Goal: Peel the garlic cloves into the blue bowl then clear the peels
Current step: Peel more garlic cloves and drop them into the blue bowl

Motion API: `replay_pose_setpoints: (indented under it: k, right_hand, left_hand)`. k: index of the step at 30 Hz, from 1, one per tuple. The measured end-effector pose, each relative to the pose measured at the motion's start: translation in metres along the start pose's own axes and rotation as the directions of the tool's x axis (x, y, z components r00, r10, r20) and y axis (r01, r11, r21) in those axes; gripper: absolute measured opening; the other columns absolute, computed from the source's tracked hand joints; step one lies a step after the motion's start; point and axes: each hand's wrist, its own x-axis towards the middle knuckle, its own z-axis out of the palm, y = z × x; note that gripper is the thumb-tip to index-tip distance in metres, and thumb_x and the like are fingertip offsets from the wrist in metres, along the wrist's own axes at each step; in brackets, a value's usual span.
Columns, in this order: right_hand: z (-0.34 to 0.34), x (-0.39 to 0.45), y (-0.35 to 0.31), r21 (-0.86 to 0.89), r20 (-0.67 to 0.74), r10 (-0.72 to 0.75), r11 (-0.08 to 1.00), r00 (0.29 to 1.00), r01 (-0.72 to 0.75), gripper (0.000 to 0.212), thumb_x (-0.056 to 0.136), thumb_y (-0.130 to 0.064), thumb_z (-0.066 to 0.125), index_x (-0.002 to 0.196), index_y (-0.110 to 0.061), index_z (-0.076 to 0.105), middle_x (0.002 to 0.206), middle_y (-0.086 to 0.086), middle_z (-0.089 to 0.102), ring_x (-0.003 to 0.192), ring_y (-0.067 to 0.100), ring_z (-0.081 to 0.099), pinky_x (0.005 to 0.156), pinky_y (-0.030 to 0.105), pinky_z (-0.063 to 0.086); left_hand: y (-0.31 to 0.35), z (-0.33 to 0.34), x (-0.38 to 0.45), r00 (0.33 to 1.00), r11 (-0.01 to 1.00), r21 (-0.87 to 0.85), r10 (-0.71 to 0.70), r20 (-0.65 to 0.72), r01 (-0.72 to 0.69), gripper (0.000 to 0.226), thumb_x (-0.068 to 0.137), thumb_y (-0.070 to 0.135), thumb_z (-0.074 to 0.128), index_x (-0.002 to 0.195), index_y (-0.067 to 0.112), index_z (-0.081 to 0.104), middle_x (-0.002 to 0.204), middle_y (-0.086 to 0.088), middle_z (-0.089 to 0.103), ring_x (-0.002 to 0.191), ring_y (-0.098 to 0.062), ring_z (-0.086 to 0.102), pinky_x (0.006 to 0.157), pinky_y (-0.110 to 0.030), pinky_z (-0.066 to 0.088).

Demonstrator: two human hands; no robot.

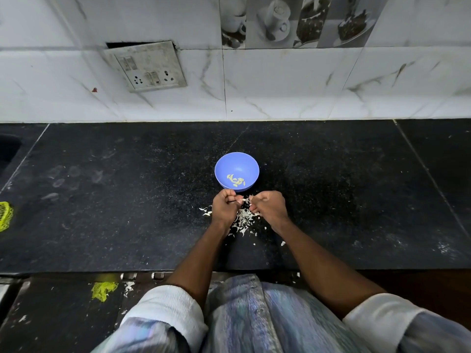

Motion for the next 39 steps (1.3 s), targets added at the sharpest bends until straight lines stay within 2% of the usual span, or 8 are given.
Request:
replay_pose_setpoints:
  k: [8, 11, 17, 23, 27, 33, 36, 39]
  right_hand:
    - [0.000, 0.000, 0.006, -0.122, -0.016, -0.085, 0.989, 0.996, 0.083, 0.005, 0.082, -0.011, 0.079, 0.083, -0.016, 0.081, 0.071, -0.003, 0.076, 0.065, 0.004, 0.069, 0.068, 0.022, 0.058]
    - [0.002, 0.000, 0.003, -0.115, -0.030, -0.050, 0.992, 0.998, 0.046, 0.018, 0.089, -0.027, 0.076, 0.075, -0.016, 0.079, 0.066, -0.001, 0.074, 0.059, 0.005, 0.066, 0.060, 0.023, 0.053]
    - [0.002, -0.006, -0.007, 0.112, 0.148, 0.068, 0.990, 0.987, -0.085, 0.010, 0.085, -0.013, 0.078, 0.094, -0.010, 0.079, 0.086, 0.008, 0.079, 0.071, 0.011, 0.071, 0.052, 0.022, 0.047]
    - [0.005, -0.005, 0.001, 0.070, 0.101, -0.008, 0.998, 0.995, 0.001, 0.002, 0.087, -0.009, 0.077, 0.088, -0.010, 0.078, 0.079, 0.005, 0.078, 0.069, 0.010, 0.069, 0.054, 0.022, 0.048]
    - [0.006, -0.002, 0.004, -0.064, 0.033, -0.176, 0.982, 0.984, 0.178, 0.008, 0.083, -0.004, 0.080, 0.084, -0.012, 0.080, 0.074, -0.002, 0.076, 0.070, 0.009, 0.072, 0.067, 0.025, 0.058]
    - [0.006, -0.002, 0.003, -0.225, 0.037, -0.279, 0.933, 0.960, 0.280, 0.010, 0.084, -0.009, 0.079, 0.082, -0.019, 0.080, 0.076, -0.012, 0.075, 0.073, 0.001, 0.069, 0.068, 0.018, 0.055]
    - [0.004, -0.002, 0.002, -0.230, 0.022, -0.274, 0.935, 0.961, 0.272, 0.010, 0.085, -0.007, 0.079, 0.084, -0.017, 0.080, 0.075, -0.011, 0.075, 0.070, 0.000, 0.068, 0.066, 0.015, 0.053]
    - [0.004, -0.001, 0.004, -0.226, 0.004, -0.230, 0.948, 0.973, 0.225, 0.009, 0.085, -0.008, 0.079, 0.083, -0.017, 0.079, 0.071, -0.008, 0.074, 0.065, -0.001, 0.067, 0.064, 0.018, 0.053]
  left_hand:
    - [-0.003, -0.002, 0.000, 0.997, 0.994, 0.078, 0.072, 0.001, -0.072, 0.029, 0.090, -0.017, 0.065, 0.092, 0.012, 0.061, 0.085, -0.004, 0.074, 0.074, -0.001, 0.070, 0.075, -0.019, 0.057]
    - [-0.002, -0.003, -0.002, 0.995, 0.992, 0.084, 0.097, -0.002, -0.097, 0.030, 0.090, -0.016, 0.067, 0.091, 0.013, 0.062, 0.085, -0.004, 0.074, 0.077, -0.005, 0.070, 0.077, -0.020, 0.056]
    - [-0.002, -0.003, -0.005, 0.989, 0.984, 0.109, 0.147, -0.024, -0.143, 0.032, 0.087, -0.018, 0.064, 0.087, 0.015, 0.062, 0.083, -0.004, 0.076, 0.079, -0.011, 0.072, 0.075, -0.023, 0.058]
    - [-0.001, -0.003, -0.009, 0.990, 0.982, 0.134, 0.139, -0.038, -0.133, 0.028, 0.087, -0.009, 0.072, 0.085, 0.017, 0.063, 0.085, -0.008, 0.076, 0.082, -0.017, 0.072, 0.082, -0.033, 0.062]
    - [0.009, 0.005, -0.013, 0.993, 0.987, -0.121, -0.110, -0.042, 0.105, 0.031, 0.091, -0.013, 0.063, 0.079, 0.015, 0.058, 0.075, -0.005, 0.068, 0.069, -0.014, 0.062, 0.064, -0.023, 0.056]
    - [0.021, 0.005, -0.010, 0.871, 0.735, -0.516, -0.489, 0.046, 0.440, 0.028, 0.095, -0.015, 0.053, 0.099, 0.011, 0.062, 0.084, -0.007, 0.069, 0.073, -0.012, 0.066, 0.069, -0.021, 0.060]
    - [0.012, 0.003, -0.009, 0.931, 0.880, -0.336, -0.363, -0.018, 0.337, 0.024, 0.094, -0.013, 0.059, 0.105, 0.007, 0.066, 0.078, -0.007, 0.071, 0.068, -0.013, 0.066, 0.068, -0.026, 0.059]
    - [0.005, -0.004, -0.009, 0.998, 0.992, 0.126, -0.013, -0.069, 0.021, 0.020, 0.087, -0.004, 0.070, 0.095, 0.013, 0.078, 0.074, 0.002, 0.077, 0.066, -0.009, 0.068, 0.074, -0.030, 0.060]
